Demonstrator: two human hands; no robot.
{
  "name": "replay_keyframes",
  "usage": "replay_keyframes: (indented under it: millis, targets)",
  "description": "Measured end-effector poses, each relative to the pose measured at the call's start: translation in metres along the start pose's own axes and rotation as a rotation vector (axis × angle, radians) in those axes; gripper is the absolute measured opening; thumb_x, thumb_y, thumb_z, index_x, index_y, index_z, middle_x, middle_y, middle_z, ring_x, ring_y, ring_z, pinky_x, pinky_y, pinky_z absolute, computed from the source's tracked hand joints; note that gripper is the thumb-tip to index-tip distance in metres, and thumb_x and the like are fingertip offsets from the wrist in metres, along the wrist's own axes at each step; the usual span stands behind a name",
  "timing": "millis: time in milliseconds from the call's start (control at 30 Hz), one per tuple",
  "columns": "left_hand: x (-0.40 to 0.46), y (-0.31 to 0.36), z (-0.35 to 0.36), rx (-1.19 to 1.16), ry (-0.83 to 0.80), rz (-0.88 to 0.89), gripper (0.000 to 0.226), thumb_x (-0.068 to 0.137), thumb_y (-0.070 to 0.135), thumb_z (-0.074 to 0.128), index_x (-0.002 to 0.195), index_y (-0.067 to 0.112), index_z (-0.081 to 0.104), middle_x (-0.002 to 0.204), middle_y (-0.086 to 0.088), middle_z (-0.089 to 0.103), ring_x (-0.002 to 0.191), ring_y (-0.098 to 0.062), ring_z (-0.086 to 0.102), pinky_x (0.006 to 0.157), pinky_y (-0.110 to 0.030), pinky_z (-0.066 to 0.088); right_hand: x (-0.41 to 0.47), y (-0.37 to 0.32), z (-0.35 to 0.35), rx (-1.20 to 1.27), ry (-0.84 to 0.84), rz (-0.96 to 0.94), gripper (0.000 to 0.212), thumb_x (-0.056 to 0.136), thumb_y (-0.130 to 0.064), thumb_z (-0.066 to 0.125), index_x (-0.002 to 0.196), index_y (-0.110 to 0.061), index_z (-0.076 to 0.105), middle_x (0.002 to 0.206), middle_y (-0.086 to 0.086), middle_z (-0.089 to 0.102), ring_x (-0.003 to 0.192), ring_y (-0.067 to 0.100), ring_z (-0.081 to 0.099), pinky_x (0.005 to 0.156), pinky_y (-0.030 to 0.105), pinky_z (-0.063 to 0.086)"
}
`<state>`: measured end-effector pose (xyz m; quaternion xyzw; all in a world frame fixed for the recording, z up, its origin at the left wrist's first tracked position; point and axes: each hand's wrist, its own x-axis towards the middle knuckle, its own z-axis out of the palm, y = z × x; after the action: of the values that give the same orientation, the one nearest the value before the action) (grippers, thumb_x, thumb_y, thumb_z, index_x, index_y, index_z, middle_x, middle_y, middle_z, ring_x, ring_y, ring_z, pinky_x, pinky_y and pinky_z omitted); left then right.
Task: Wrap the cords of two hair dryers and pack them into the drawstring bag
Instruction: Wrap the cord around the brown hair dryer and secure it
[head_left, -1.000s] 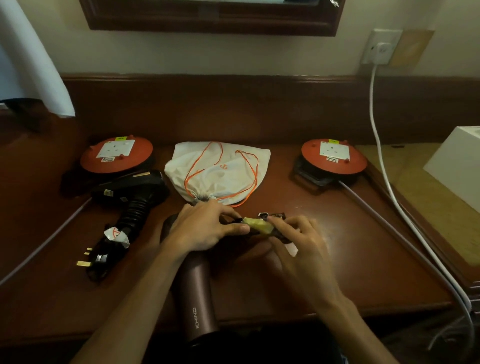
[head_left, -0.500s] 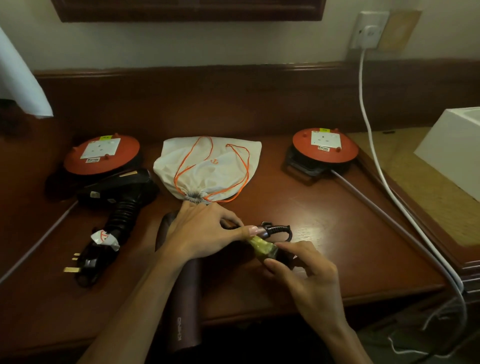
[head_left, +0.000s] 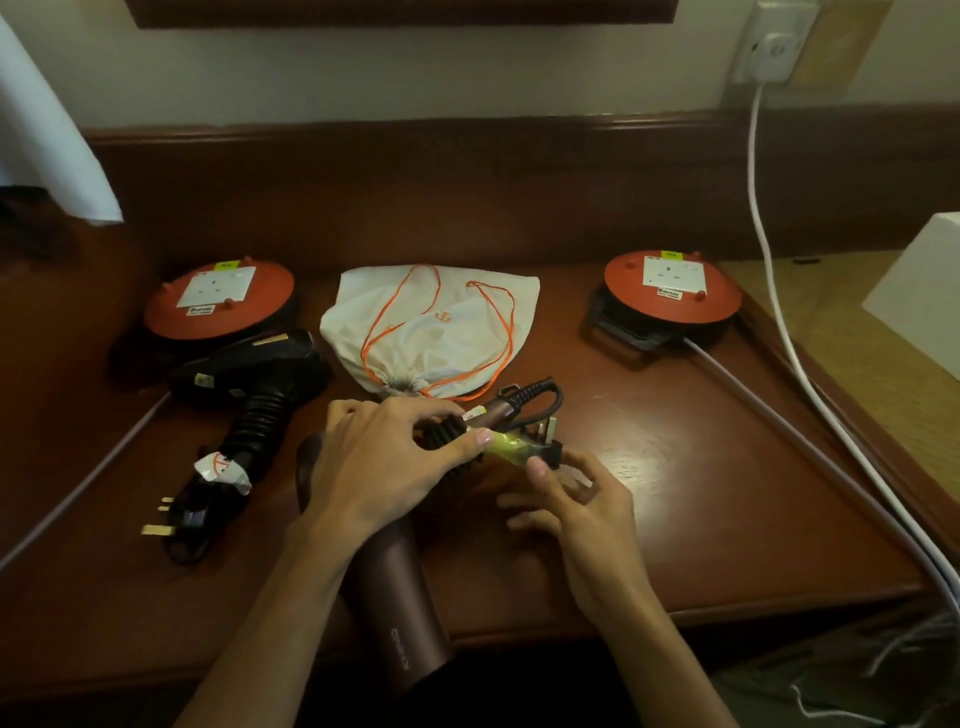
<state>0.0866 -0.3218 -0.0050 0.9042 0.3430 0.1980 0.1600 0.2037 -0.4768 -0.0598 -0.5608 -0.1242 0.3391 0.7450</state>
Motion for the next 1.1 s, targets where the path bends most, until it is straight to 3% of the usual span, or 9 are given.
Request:
replay_keyframes:
  millis: [100, 233, 367, 467, 600, 767, 900, 1000, 1100]
  targets:
    - [-0.004, 0.004, -0.004, -0.007, 0.044, 0.002, 0.057, 0.076, 0.084, 0.051, 0.111, 0.045, 0.073, 0.099, 0.012, 0.074, 0.105, -0.017, 0.061, 0.098, -0.033, 0.031, 0.0, -0.004, 0.008, 0.122, -0.081, 0.001, 0.029, 0.096, -0.014, 0.062, 0.121, 0.0, 0.064, 0.113, 0.02, 0.073, 0.105, 0.034, 0.072, 0.078, 0.037, 0.062]
    - [-0.008, 0.004, -0.004, -0.034, 0.106, 0.029, 0.06, 0.077, 0.087, 0.049, 0.108, 0.042, 0.075, 0.086, 0.012, 0.073, 0.094, -0.018, 0.065, 0.093, -0.034, 0.031, 0.003, -0.01, 0.015, 0.286, -0.148, 0.074, 0.03, 0.102, -0.017, 0.052, 0.121, 0.002, 0.065, 0.119, 0.02, 0.072, 0.113, 0.03, 0.069, 0.087, 0.035, 0.061]
    - [-0.008, 0.0, -0.001, -0.038, 0.147, 0.069, 0.065, 0.076, 0.088, 0.042, 0.103, 0.04, 0.077, 0.067, 0.02, 0.055, 0.082, -0.016, 0.066, 0.089, -0.034, 0.033, 0.014, -0.012, 0.016, 0.341, -0.102, 0.165, 0.031, 0.101, -0.023, 0.054, 0.109, 0.0, 0.072, 0.111, 0.019, 0.073, 0.096, 0.026, 0.071, 0.071, 0.03, 0.061]
    - [-0.007, -0.001, 0.001, -0.041, 0.171, 0.102, 0.063, 0.078, 0.085, 0.044, 0.1, 0.037, 0.078, 0.062, 0.02, 0.05, 0.076, -0.017, 0.066, 0.085, -0.037, 0.038, 0.021, -0.008, 0.019, 0.366, -0.085, 0.248, 0.044, 0.097, -0.035, 0.058, 0.117, 0.003, 0.069, 0.11, 0.02, 0.068, 0.075, 0.02, 0.063, 0.064, 0.027, 0.054]
    - [-0.007, -0.001, 0.003, 0.026, 0.172, 0.12, 0.066, 0.08, 0.084, 0.041, 0.106, 0.035, 0.078, 0.082, 0.007, 0.077, 0.084, -0.019, 0.068, 0.088, -0.04, 0.038, 0.029, -0.008, 0.018, 0.242, -0.092, 0.22, 0.05, 0.1, -0.039, 0.052, 0.12, 0.005, 0.066, 0.109, 0.023, 0.067, 0.065, 0.017, 0.054, 0.057, 0.028, 0.045]
    - [-0.005, 0.002, 0.008, 0.159, 0.144, 0.152, 0.068, 0.087, 0.08, 0.035, 0.108, 0.032, 0.077, 0.071, 0.004, 0.075, 0.075, -0.018, 0.07, 0.087, -0.044, 0.04, 0.04, -0.026, 0.016, -0.029, -0.097, 0.043, 0.045, 0.103, -0.034, 0.05, 0.108, 0.007, 0.069, 0.092, 0.024, 0.064, 0.072, 0.028, 0.055, 0.061, 0.036, 0.043]
    - [-0.002, 0.005, 0.013, 0.286, 0.124, 0.185, 0.061, 0.09, 0.076, 0.04, 0.105, 0.031, 0.078, 0.062, 0.004, 0.069, 0.069, -0.019, 0.069, 0.087, -0.045, 0.041, 0.053, -0.045, 0.014, -0.282, -0.15, 0.042, 0.043, 0.105, -0.031, 0.047, 0.105, 0.006, 0.069, 0.088, 0.026, 0.066, 0.075, 0.036, 0.057, 0.069, 0.046, 0.047]
    - [-0.001, 0.008, 0.014, 0.365, 0.093, 0.196, 0.061, 0.089, 0.077, 0.038, 0.105, 0.032, 0.076, 0.063, 0.005, 0.068, 0.072, -0.018, 0.069, 0.087, -0.041, 0.037, 0.061, -0.057, 0.014, -0.388, -0.165, 0.067, 0.04, 0.105, -0.026, 0.049, 0.104, 0.009, 0.068, 0.086, 0.025, 0.066, 0.073, 0.034, 0.058, 0.064, 0.042, 0.049]
    - [0.001, 0.01, 0.014, 0.408, 0.066, 0.164, 0.063, 0.089, 0.08, 0.036, 0.105, 0.032, 0.074, 0.067, 0.005, 0.07, 0.075, -0.018, 0.07, 0.088, -0.042, 0.037, 0.062, -0.057, 0.016, -0.31, -0.174, 0.039, 0.028, 0.101, -0.019, 0.057, 0.109, 0.006, 0.066, 0.094, 0.02, 0.071, 0.077, 0.028, 0.066, 0.064, 0.036, 0.054]
